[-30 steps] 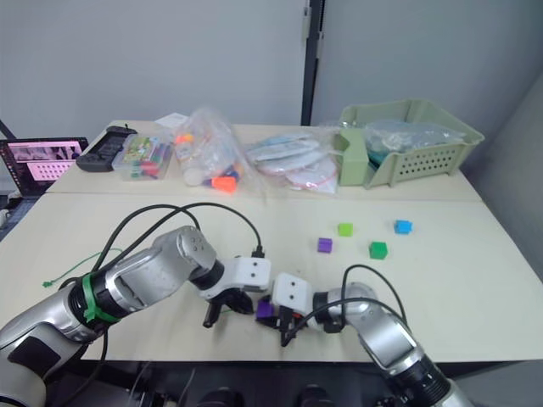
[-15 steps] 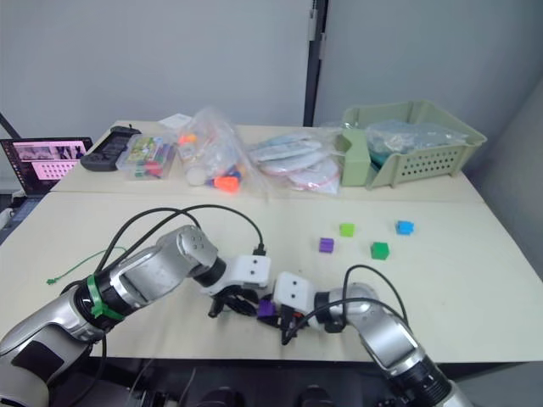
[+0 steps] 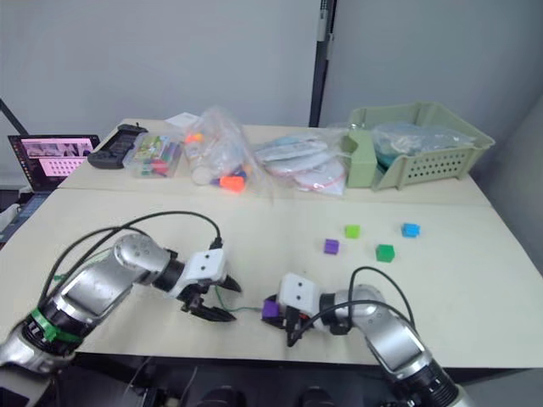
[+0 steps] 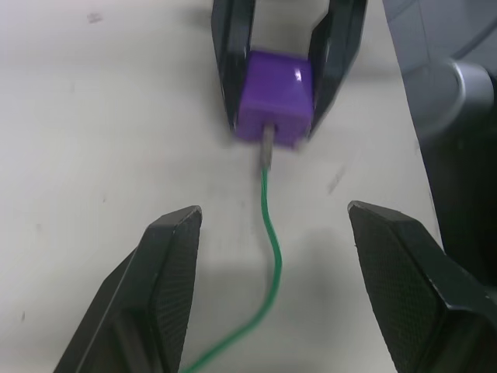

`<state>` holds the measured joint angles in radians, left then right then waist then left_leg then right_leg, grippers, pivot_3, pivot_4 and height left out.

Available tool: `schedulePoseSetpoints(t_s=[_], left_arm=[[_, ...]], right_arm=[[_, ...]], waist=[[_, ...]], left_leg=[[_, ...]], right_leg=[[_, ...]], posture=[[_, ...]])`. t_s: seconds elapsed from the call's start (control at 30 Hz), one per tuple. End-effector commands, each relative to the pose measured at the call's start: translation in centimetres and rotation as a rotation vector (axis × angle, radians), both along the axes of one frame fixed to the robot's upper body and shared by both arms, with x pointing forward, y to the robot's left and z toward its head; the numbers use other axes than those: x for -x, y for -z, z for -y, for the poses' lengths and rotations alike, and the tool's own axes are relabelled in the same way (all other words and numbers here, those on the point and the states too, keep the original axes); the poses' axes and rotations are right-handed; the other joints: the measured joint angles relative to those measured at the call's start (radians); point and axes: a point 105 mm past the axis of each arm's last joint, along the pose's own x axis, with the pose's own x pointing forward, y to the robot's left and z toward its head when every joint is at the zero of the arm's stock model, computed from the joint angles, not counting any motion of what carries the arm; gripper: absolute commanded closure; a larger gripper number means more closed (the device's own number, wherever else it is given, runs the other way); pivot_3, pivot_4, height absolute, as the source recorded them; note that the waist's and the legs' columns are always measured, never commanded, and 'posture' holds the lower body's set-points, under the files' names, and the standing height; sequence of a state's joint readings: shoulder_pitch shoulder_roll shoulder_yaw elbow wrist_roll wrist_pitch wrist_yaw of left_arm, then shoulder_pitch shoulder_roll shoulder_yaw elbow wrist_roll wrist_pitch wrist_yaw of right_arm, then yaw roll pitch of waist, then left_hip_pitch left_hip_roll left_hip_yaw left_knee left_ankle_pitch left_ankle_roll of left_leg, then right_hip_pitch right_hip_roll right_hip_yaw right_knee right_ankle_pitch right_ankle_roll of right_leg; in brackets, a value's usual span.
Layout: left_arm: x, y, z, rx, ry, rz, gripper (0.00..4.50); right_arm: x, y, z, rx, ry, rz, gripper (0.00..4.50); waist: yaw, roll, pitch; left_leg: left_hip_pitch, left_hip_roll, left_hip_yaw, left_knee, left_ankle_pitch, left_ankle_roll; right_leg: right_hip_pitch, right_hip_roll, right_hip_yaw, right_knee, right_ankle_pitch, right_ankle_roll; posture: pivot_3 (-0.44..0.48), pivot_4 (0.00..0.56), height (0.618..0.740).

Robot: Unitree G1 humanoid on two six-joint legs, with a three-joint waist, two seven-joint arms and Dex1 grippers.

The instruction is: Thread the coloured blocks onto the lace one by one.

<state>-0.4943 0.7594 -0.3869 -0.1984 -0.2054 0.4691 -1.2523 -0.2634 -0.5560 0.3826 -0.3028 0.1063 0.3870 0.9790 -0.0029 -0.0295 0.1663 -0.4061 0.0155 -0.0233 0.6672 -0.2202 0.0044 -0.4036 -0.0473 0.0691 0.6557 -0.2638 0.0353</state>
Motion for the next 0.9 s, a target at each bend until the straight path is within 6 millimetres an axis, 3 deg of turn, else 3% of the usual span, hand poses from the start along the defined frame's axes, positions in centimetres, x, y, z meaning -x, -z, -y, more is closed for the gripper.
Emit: schedulePoseSetpoints(t_s=[0.03, 0.17, 0.27, 0.5, 0.9], left_arm=[[-0.8, -0.2, 0.4, 0.053, -0.033, 0.075, 1.32], [-0.2, 1.8, 0.0, -0.001, -0.011, 0.076, 1.32], [-0.3, 2.0, 0.4, 0.023, -0.020, 0.075, 2.11], [0.7, 2.3, 2.1, 0.072, 0.030, 0.041, 4.45], [0.6, 2.0, 4.6, 0.094, 0.061, 0.054, 4.48]], right_arm=[[0.4, 0.3, 0.4, 0.016, -0.004, -0.035, 3.32], [0.6, 0.0, 0.4, 0.014, -0.008, -0.039, 3.32], [0.7, -0.1, 0.5, 0.014, -0.009, -0.044, 3.32], [1.0, -0.1, 0.5, 0.014, -0.009, -0.056, 3.32], [1.1, -0.1, 0.2, 0.017, -0.010, -0.062, 3.32]], waist=[[0.000, 0.000, 0.000], [-0.003, 0.000, 0.000], [-0.001, 0.000, 0.000], [-0.003, 0.000, 0.000], [-0.006, 0.000, 0.000]], left_leg=[[0.000, 0.000, 0.000, 0.000, 0.000, 0.000], [0.000, 0.000, 0.000, 0.000, 0.000, 0.000], [0.000, 0.000, 0.000, 0.000, 0.000, 0.000], [0.000, 0.000, 0.000, 0.000, 0.000, 0.000], [0.000, 0.000, 0.000, 0.000, 0.000, 0.000]], right_leg=[[0.000, 0.000, 0.000, 0.000, 0.000, 0.000], [0.000, 0.000, 0.000, 0.000, 0.000, 0.000], [0.000, 0.000, 0.000, 0.000, 0.000, 0.000], [0.000, 0.000, 0.000, 0.000, 0.000, 0.000], [0.000, 0.000, 0.000, 0.000, 0.000, 0.000]], posture=[[0.000, 0.150, 0.740], [0.000, 0.150, 0.740], [0.000, 0.150, 0.740], [0.000, 0.150, 0.740], [0.000, 0.150, 0.740]])
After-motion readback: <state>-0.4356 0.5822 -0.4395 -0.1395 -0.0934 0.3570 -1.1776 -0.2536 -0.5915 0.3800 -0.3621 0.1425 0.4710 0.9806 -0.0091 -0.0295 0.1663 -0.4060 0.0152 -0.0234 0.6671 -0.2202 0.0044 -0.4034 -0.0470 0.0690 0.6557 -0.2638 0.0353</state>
